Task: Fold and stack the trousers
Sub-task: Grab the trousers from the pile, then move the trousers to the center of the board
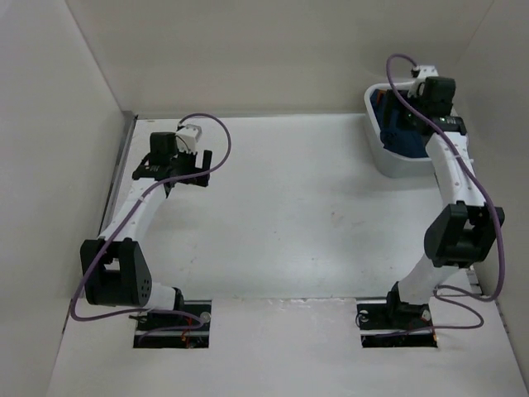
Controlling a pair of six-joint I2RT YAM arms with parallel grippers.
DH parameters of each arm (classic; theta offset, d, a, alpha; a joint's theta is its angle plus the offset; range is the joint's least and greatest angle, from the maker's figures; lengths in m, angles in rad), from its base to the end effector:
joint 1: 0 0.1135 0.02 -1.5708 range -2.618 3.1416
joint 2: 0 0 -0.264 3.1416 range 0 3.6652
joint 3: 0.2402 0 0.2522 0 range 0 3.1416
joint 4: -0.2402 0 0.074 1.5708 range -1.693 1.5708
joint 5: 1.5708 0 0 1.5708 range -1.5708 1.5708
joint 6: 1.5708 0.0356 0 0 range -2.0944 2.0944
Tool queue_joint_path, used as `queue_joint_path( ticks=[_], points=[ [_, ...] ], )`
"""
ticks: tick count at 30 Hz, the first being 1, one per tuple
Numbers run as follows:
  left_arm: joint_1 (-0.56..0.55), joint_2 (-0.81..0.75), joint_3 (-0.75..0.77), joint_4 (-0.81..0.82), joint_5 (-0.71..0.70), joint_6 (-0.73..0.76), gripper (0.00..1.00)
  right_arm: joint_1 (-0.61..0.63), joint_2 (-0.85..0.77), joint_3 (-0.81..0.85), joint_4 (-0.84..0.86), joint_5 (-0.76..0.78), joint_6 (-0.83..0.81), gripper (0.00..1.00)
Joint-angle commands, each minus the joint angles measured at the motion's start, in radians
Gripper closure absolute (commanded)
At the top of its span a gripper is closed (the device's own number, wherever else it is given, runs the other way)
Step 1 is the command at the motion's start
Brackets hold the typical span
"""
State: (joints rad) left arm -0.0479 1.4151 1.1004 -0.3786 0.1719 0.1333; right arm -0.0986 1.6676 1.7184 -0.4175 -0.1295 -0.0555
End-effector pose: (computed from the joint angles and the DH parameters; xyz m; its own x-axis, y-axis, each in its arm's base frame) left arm 0.3138 -0.0211 0.2858 -0.6089 0.1603 -0.7768 0.2619 0.9651 -0.0061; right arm 0.3877 -0.0337 0.4094 -0.3550 -0.0202 -0.9346 -0.0421 0.9991 -0.0056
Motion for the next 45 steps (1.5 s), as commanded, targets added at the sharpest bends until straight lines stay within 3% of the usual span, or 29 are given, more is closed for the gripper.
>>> queue_joint_path(
  ticks=[1,6,12,19,20,22,24,31,35,37,39,40,45],
  points=[
    [-0.017,-0.027,-0.033,-0.022,-0.032,0.045,0.0,0.006,0.012,-0.048,-0.185,0.126,0.124,0.0],
    [-0.036,-0.028,-0.039,-0.022,-0.038,0.061,0.0,-0.013,0.066,-0.022,-0.164,0.171,0.207,0.0],
    [-0.025,-0.039,-0.045,-0.019,-0.04,0.072,0.0,-0.034,0.107,-0.062,-0.182,0.171,0.256,0.17],
    [-0.028,-0.039,-0.051,-0.019,-0.055,0.088,0.0,-0.057,0.132,-0.054,-0.175,0.14,0.292,0.52],
    [-0.031,-0.039,-0.051,-0.02,-0.055,0.088,0.0,-0.059,0.135,-0.046,-0.17,0.133,0.298,0.69],
    [-0.034,-0.039,-0.051,-0.022,-0.055,0.088,0.0,-0.06,0.135,-0.039,-0.165,0.136,0.305,0.88],
    [-0.034,-0.042,-0.051,-0.025,-0.055,0.089,0.0,-0.065,0.127,-0.023,-0.153,0.143,0.312,1.0],
    [-0.025,-0.057,-0.042,-0.025,-0.071,0.104,0.0,-0.095,0.02,0.137,-0.003,0.295,0.325,1.0],
    [-0.017,-0.071,-0.033,-0.019,-0.081,0.109,0.0,-0.08,-0.081,0.24,0.207,0.326,0.319,1.0],
    [-0.011,-0.079,-0.027,-0.019,-0.083,0.111,0.0,-0.016,-0.133,0.279,0.351,0.317,0.307,1.0],
    [0.0,-0.087,-0.022,-0.016,-0.083,0.111,0.0,0.08,-0.176,0.308,0.5,0.282,0.258,1.0],
    [0.013,-0.102,-0.022,-0.005,-0.083,0.109,0.0,0.231,-0.213,0.338,0.686,0.221,0.173,1.0],
    [0.058,-0.148,-0.028,0.013,-0.086,0.098,0.0,0.622,-0.213,0.496,0.91,-0.026,-0.013,1.0]
  ],
)
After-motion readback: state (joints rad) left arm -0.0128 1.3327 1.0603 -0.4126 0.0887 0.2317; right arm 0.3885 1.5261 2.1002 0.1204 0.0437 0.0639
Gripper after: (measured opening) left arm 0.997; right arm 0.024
